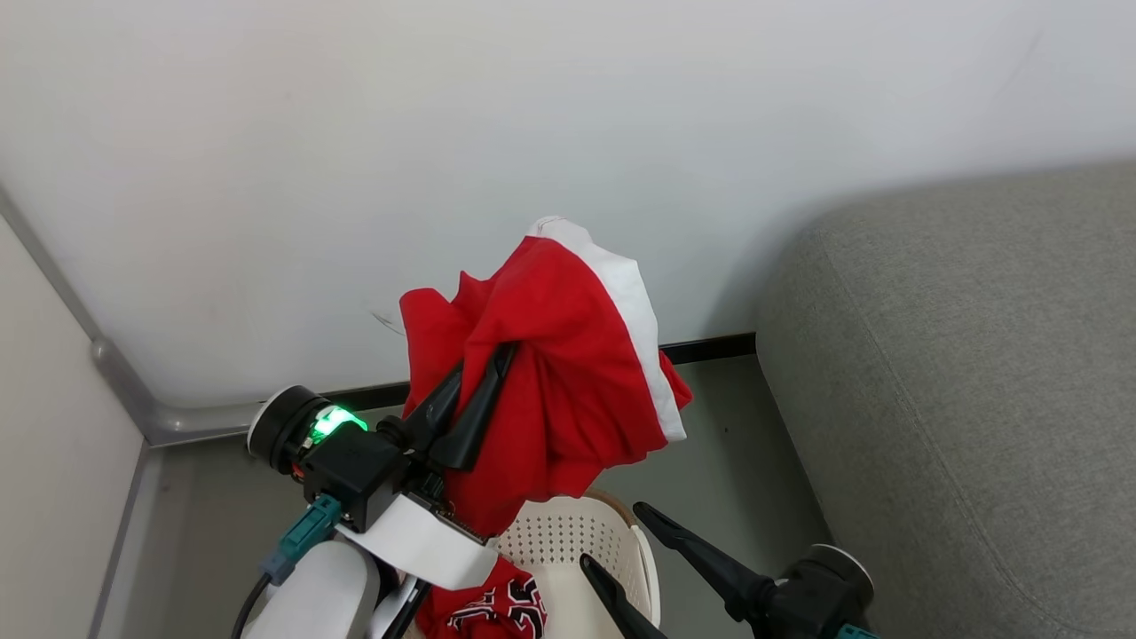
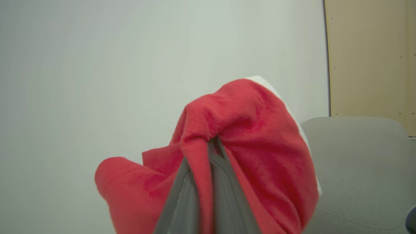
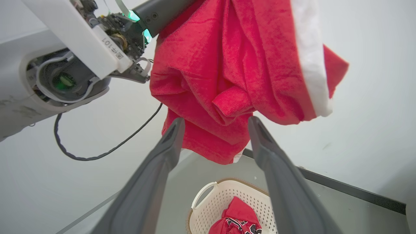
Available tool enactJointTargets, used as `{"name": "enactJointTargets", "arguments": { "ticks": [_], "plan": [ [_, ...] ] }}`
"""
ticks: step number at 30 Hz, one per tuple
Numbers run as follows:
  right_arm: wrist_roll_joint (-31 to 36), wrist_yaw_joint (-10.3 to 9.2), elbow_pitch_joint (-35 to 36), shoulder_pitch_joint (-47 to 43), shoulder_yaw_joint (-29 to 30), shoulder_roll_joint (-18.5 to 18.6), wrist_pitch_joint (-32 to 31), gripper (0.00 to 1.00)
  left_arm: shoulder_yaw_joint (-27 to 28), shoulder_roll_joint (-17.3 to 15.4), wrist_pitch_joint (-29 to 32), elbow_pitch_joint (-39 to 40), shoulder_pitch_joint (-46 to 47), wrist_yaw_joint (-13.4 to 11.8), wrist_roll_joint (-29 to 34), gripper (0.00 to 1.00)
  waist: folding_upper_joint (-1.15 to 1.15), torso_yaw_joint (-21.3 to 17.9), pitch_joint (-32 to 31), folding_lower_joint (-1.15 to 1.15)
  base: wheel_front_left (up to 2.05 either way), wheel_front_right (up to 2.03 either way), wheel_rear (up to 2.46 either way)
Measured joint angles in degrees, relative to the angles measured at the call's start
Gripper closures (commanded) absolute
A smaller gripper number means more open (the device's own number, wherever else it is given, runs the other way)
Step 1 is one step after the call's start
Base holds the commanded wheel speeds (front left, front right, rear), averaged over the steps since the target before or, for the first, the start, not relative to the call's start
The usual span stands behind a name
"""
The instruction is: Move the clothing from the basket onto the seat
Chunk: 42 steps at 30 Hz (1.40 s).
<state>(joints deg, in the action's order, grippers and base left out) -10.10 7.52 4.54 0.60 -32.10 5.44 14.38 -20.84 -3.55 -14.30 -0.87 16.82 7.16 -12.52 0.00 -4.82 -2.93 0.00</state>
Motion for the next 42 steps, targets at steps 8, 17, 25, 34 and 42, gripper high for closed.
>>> {"name": "enactJointTargets", "arguments": {
  "ticks": [8, 17, 25, 34, 42],
  "plan": [
    [0.2, 0.0, 0.77, 2.4, -1.29, 0.35, 0.0, 0.0, -1.71, -0.18, 0.0, 0.18, -1.19, 0.05, 0.48, 1.0, 0.0, 0.35, -0.11, 0.0, 0.0, 0.0, 0.0],
    [0.98, 0.0, -1.93, 5.35, -0.07, 0.68, 0.0, 0.0, -3.7, -0.23, 0.0, 0.51, -1.19, 0.05, 0.45, 1.0, 0.0, 0.57, 0.28, 0.0, 0.0, 0.0, 0.0],
    [2.53, 0.0, -5.59, 7.18, 0.25, 1.24, 0.0, 0.0, -6.84, -0.21, 0.0, 0.69, -1.19, 0.07, 0.45, 1.0, 0.0, 1.03, 0.67, 0.0, 0.0, 0.0, 0.0],
    [3.72, 0.01, -9.58, 10.57, -2.9, 1.86, 0.0, 0.0, -10.77, -0.46, 0.0, 0.8, -1.14, 0.07, -0.07, 1.0, 0.0, 1.31, 0.81, 0.0, 0.0, 0.0, 0.0],
    [4.5, 0.02, -11.52, 14.27, -8.62, 1.81, 0.0, 0.0, -14.47, -0.76, 0.0, 0.98, -0.84, 0.07, -1.55, 1.0, 0.0, 1.66, 0.58, 0.0, 0.0, 0.0, 0.0]
  ]
}}
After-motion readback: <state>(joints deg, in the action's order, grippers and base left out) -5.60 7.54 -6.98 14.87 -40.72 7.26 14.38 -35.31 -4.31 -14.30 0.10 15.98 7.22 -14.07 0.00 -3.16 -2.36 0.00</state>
